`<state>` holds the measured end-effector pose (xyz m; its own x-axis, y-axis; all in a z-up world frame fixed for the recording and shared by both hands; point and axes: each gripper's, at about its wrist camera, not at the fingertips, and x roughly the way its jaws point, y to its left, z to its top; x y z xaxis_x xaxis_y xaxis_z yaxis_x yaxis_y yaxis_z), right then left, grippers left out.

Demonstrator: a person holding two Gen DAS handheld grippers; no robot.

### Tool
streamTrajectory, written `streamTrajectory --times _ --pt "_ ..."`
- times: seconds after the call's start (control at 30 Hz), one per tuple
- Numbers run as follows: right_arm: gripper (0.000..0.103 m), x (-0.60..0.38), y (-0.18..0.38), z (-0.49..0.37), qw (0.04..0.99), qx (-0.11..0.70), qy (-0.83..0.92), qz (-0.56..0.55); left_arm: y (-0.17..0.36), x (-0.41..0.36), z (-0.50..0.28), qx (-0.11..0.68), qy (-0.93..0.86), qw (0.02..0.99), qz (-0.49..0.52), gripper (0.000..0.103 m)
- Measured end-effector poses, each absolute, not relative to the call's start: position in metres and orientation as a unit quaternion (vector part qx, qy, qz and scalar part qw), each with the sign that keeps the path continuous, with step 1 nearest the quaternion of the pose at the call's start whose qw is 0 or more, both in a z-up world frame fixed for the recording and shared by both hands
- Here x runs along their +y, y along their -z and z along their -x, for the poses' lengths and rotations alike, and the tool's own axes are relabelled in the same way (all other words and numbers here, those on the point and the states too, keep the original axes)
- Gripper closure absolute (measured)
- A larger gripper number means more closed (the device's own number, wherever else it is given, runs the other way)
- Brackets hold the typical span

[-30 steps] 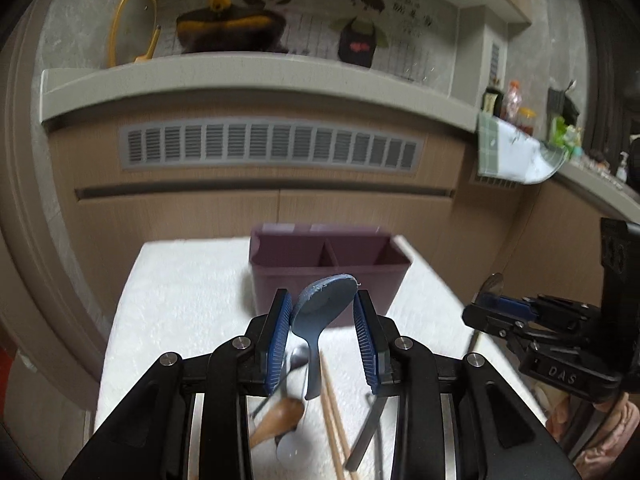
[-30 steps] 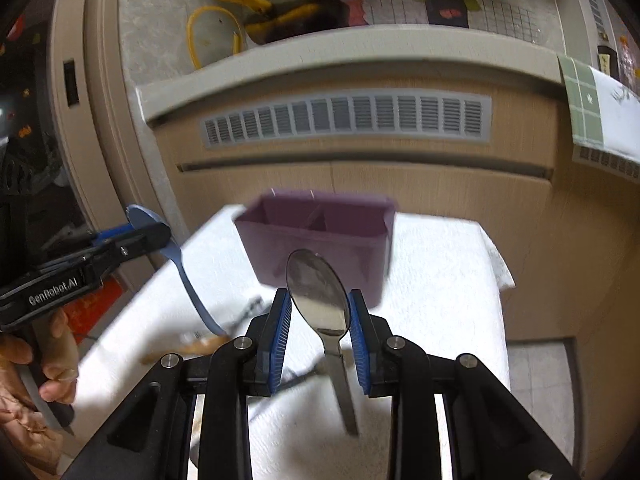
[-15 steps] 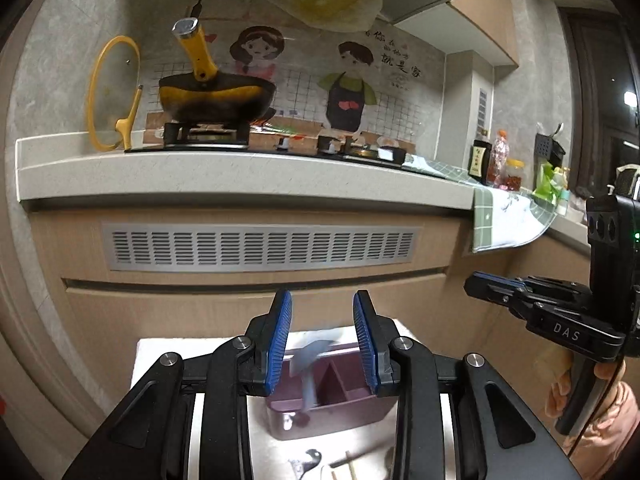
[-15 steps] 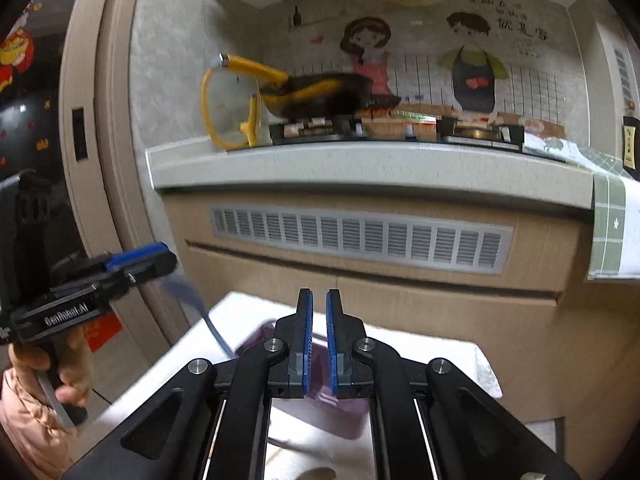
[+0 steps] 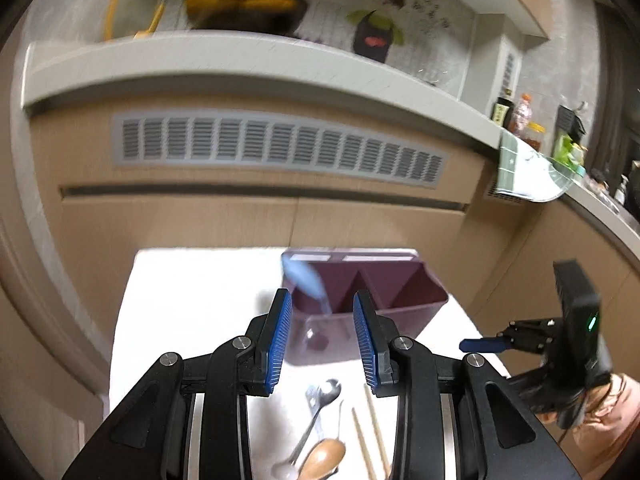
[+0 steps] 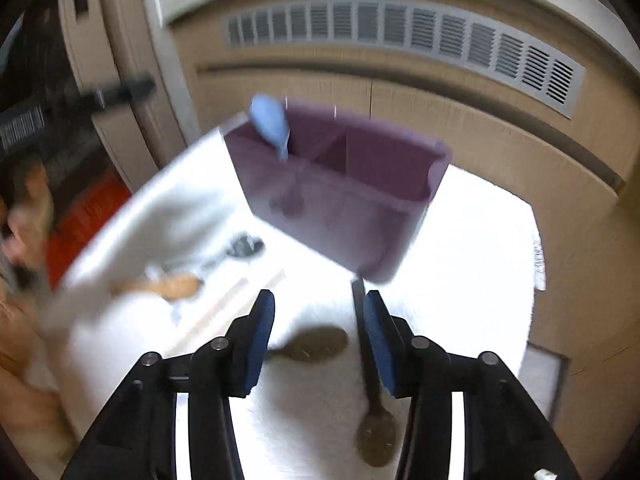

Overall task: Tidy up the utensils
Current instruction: 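Carry the blue spoon to the purple caddy and release it with the left tool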

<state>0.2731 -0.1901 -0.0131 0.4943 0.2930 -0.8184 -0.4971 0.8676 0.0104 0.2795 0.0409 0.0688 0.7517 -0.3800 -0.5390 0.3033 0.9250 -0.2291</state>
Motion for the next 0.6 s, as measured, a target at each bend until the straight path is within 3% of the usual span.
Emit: streamTrajectory --times 0.27,0.37,0.47,0.6 --pt "0.062 -0.199 0.054 -0.284 0.846 0.486 -0.187 0.114 -0.041 0.057 -0.279 0.337 0.161 0.925 0.077 0.069" --pt "0.074 -0.209 0.063 -0.287 0.843 0.497 -0.18 0.095 -0.027 0.056 -0.277 0.354 0.163 0.918 0.078 0.068" --pt "0.077 -0.212 0.072 -0.295 0.841 0.505 -0.175 0.087 -0.013 0.057 -0.273 0.371 0.169 0.909 0.084 0.068" --pt "0.09 -0.208 0.08 -0.302 0.846 0.499 -0.162 0.099 -0.001 0.055 -0.264 0.394 0.176 0.9 0.065 0.068"
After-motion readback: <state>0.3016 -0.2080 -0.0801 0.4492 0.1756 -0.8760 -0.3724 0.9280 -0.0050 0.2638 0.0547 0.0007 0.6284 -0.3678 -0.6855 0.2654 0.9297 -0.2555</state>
